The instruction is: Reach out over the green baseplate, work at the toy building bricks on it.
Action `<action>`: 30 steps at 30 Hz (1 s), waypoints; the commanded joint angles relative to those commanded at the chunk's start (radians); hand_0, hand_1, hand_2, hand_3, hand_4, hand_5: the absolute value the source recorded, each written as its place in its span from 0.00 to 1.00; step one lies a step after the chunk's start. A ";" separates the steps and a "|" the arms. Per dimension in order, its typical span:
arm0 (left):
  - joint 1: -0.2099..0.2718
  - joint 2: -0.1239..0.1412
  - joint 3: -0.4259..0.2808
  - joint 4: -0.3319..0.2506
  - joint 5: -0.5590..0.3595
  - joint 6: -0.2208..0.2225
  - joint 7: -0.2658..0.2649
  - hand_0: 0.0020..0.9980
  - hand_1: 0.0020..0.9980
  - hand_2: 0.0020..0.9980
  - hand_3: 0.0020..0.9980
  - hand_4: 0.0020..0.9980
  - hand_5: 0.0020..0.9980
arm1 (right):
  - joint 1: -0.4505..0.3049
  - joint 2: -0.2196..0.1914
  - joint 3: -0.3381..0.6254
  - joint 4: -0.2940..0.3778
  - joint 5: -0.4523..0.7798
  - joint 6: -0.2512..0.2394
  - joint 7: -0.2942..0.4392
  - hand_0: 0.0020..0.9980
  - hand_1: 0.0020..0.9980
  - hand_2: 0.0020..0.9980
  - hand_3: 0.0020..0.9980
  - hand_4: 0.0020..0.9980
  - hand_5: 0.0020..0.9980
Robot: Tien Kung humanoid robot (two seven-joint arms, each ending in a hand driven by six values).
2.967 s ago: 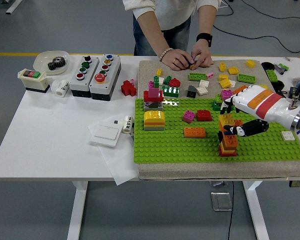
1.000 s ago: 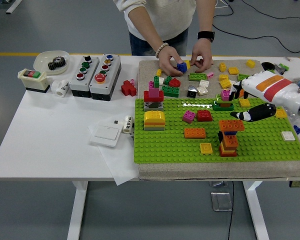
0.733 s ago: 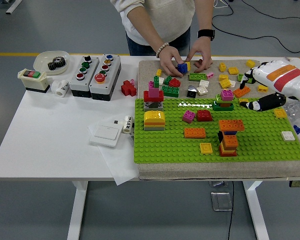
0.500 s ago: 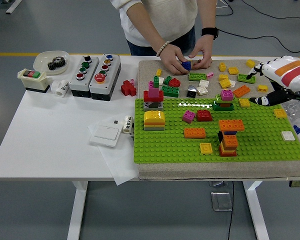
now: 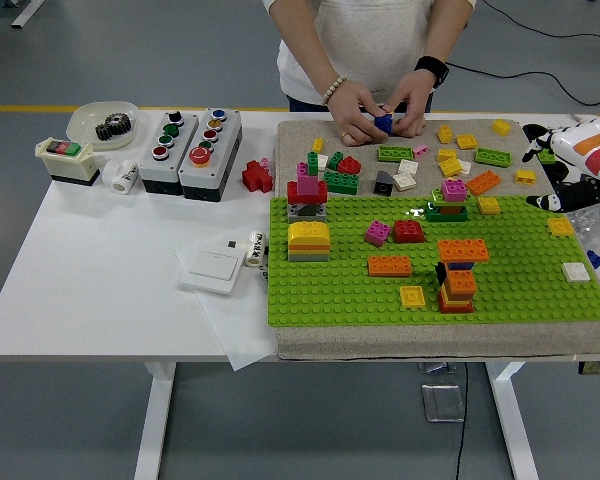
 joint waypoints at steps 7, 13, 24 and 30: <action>0.002 0.000 -0.004 -0.001 0.005 0.000 0.000 0.55 0.63 0.69 0.61 0.65 0.73 | -0.012 -0.001 0.018 -0.013 0.007 0.001 -0.001 0.66 0.70 0.75 0.71 0.83 0.43; 0.003 0.000 -0.007 -0.001 0.010 -0.001 0.001 0.55 0.63 0.69 0.61 0.65 0.73 | -0.019 0.000 0.024 -0.018 0.009 0.003 -0.001 0.65 0.69 0.75 0.71 0.83 0.43; 0.001 0.001 -0.006 -0.003 0.012 -0.003 0.000 0.55 0.62 0.69 0.61 0.64 0.73 | -0.035 0.001 0.050 -0.030 0.026 -0.004 -0.002 0.65 0.69 0.74 0.69 0.83 0.43; -0.001 0.002 -0.008 -0.003 0.018 -0.005 0.001 0.55 0.63 0.69 0.61 0.65 0.73 | -0.042 0.001 0.064 -0.039 0.030 -0.005 -0.002 0.65 0.69 0.74 0.69 0.83 0.43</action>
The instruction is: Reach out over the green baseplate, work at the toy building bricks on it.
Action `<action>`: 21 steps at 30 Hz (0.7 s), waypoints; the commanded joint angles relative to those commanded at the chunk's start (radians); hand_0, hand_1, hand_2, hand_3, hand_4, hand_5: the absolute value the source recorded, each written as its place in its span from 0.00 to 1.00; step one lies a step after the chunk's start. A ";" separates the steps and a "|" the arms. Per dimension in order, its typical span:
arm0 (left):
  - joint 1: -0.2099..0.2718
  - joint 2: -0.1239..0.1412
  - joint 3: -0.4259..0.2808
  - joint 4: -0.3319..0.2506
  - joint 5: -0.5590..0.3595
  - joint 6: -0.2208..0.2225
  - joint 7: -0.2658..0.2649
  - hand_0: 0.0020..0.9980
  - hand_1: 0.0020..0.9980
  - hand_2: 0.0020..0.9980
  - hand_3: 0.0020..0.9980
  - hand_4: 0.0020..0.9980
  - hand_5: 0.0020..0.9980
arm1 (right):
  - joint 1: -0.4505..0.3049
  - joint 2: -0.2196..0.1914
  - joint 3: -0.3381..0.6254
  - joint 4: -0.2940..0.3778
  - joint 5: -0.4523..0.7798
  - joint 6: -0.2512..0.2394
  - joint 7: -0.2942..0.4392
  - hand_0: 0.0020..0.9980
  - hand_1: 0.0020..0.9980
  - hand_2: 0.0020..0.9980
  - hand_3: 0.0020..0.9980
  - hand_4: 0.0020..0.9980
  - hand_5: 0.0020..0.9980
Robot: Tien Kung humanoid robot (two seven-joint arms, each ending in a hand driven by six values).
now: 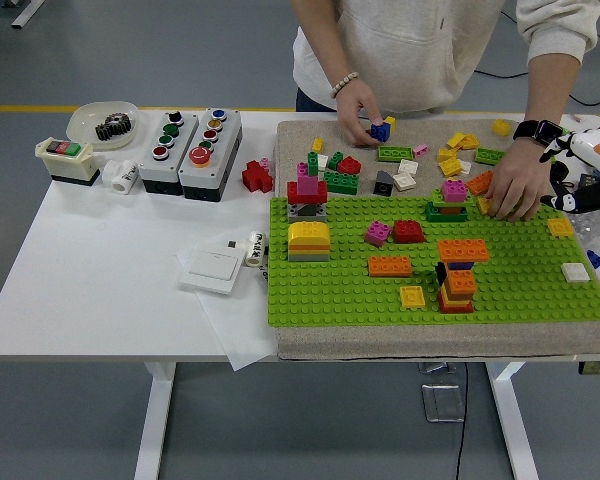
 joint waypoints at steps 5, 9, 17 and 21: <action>-0.001 0.000 -0.002 -0.001 0.004 -0.001 0.001 0.55 0.63 0.69 0.61 0.64 0.73 | -0.004 0.000 0.006 -0.006 0.002 0.000 0.000 0.65 0.69 0.74 0.69 0.83 0.43; -0.001 0.000 -0.001 -0.001 0.004 -0.001 0.001 0.55 0.63 0.69 0.61 0.64 0.73 | -0.005 0.001 0.007 -0.006 0.003 0.000 0.000 0.65 0.68 0.74 0.69 0.83 0.43; -0.003 0.000 -0.001 -0.002 0.005 0.000 0.002 0.55 0.63 0.69 0.61 0.64 0.73 | -0.006 0.000 0.009 -0.005 0.004 0.000 0.001 0.65 0.68 0.74 0.68 0.82 0.43; -0.005 0.001 0.001 -0.002 0.003 0.000 0.002 0.55 0.62 0.69 0.61 0.64 0.73 | -0.006 0.000 0.012 -0.004 0.004 0.000 0.001 0.65 0.68 0.74 0.68 0.82 0.43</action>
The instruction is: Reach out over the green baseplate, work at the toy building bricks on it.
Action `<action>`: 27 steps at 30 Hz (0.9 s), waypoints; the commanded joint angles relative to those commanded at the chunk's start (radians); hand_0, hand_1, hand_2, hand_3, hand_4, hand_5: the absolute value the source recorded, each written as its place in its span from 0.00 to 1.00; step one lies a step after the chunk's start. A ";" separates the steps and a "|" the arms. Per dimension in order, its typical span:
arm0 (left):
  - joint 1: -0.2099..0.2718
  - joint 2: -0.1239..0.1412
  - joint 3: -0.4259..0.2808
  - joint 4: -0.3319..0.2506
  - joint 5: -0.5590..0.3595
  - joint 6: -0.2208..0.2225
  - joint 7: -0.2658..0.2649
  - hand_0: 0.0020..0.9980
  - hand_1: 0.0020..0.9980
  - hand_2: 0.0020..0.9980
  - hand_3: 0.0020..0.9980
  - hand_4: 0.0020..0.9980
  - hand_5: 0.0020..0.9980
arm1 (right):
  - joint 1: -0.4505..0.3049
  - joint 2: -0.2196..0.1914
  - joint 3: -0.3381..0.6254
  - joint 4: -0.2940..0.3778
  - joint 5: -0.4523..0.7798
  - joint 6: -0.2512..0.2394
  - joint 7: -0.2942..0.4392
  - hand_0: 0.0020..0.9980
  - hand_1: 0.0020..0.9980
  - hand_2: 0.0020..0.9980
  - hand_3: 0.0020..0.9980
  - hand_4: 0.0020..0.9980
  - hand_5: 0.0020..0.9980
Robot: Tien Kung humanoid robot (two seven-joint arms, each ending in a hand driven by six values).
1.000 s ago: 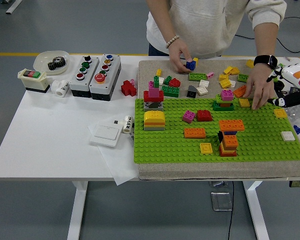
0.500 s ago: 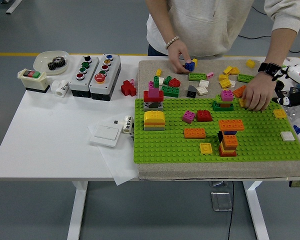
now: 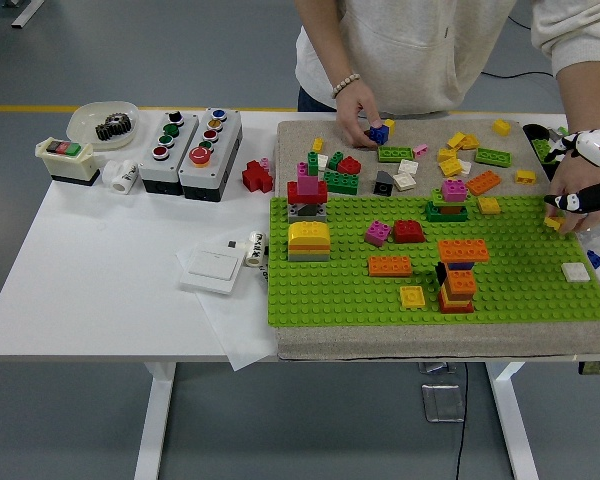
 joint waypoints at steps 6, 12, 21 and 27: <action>-0.001 0.000 -0.001 0.001 0.001 -0.002 -0.001 0.55 0.62 0.69 0.61 0.64 0.73 | -0.002 0.001 0.004 0.000 0.002 0.001 0.000 0.65 0.68 0.74 0.68 0.82 0.43; -0.001 0.000 -0.003 0.001 0.003 -0.004 -0.001 0.55 0.62 0.69 0.61 0.65 0.73 | -0.004 0.002 0.004 0.000 0.006 0.004 0.002 0.65 0.68 0.74 0.67 0.82 0.43; -0.001 -0.001 -0.006 0.001 0.006 -0.008 -0.002 0.55 0.63 0.69 0.61 0.64 0.73 | -0.009 -0.004 -0.008 -0.001 -0.014 0.013 0.033 0.64 0.68 0.74 0.67 0.82 0.43; -0.003 0.000 -0.005 0.001 0.004 -0.009 -0.004 0.55 0.63 0.69 0.61 0.64 0.73 | -0.010 -0.005 -0.023 -0.006 -0.058 0.026 0.052 0.64 0.68 0.74 0.67 0.82 0.43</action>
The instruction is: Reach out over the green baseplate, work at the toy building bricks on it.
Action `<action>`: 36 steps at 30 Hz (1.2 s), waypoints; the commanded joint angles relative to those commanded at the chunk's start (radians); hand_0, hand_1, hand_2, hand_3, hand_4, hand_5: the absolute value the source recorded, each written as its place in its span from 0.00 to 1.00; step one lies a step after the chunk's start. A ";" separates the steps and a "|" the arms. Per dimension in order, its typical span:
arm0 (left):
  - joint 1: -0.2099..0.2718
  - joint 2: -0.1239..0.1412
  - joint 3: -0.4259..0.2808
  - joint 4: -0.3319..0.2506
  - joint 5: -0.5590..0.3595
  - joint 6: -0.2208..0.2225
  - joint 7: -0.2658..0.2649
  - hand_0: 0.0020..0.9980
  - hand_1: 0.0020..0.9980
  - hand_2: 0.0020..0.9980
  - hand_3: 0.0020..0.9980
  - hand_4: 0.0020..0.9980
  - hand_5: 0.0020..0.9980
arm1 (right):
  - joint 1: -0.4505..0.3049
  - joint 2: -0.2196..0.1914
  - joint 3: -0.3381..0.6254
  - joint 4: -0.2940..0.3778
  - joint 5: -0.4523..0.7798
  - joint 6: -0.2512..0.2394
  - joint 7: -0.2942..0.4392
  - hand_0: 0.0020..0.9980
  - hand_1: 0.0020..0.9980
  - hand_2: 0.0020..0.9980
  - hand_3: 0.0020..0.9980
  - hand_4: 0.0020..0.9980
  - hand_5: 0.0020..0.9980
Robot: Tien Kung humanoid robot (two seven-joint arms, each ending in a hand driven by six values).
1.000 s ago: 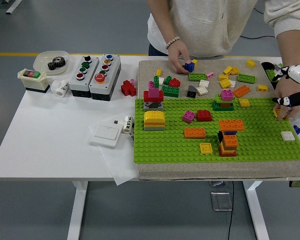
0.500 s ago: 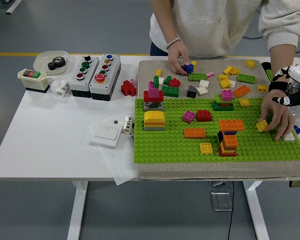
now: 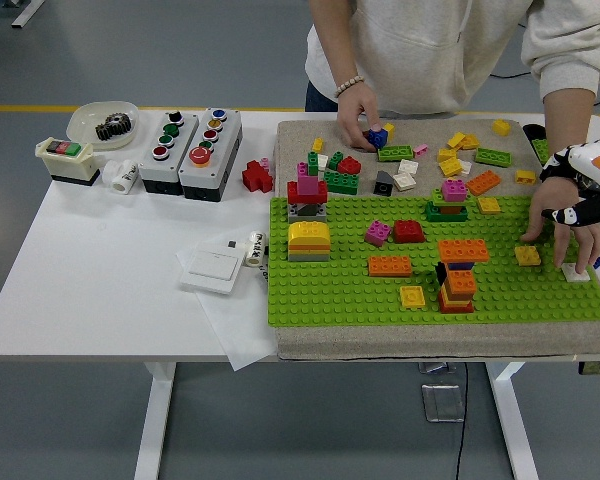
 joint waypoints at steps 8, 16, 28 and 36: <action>-0.003 -0.001 -0.001 0.000 -0.001 -0.001 -0.004 0.55 0.62 0.69 0.61 0.65 0.73 | 0.001 0.002 -0.030 -0.024 -0.040 0.022 0.011 0.64 0.68 0.74 0.68 0.82 0.42; -0.005 -0.001 -0.002 -0.001 0.000 -0.003 -0.005 0.55 0.63 0.69 0.61 0.65 0.73 | 0.026 0.014 -0.089 -0.073 -0.063 0.023 0.012 0.64 0.68 0.75 0.69 0.83 0.40; -0.008 0.001 0.009 -0.002 -0.011 0.000 -0.006 0.55 0.62 0.69 0.61 0.65 0.73 | 0.021 0.069 -0.125 -0.141 -0.025 0.021 -0.001 0.62 0.68 0.75 0.71 0.84 0.39; -0.012 0.002 0.013 -0.003 -0.011 0.004 -0.003 0.55 0.63 0.69 0.61 0.65 0.73 | 0.030 0.097 -0.141 -0.188 0.008 0.005 0.000 0.61 0.67 0.74 0.72 0.85 0.38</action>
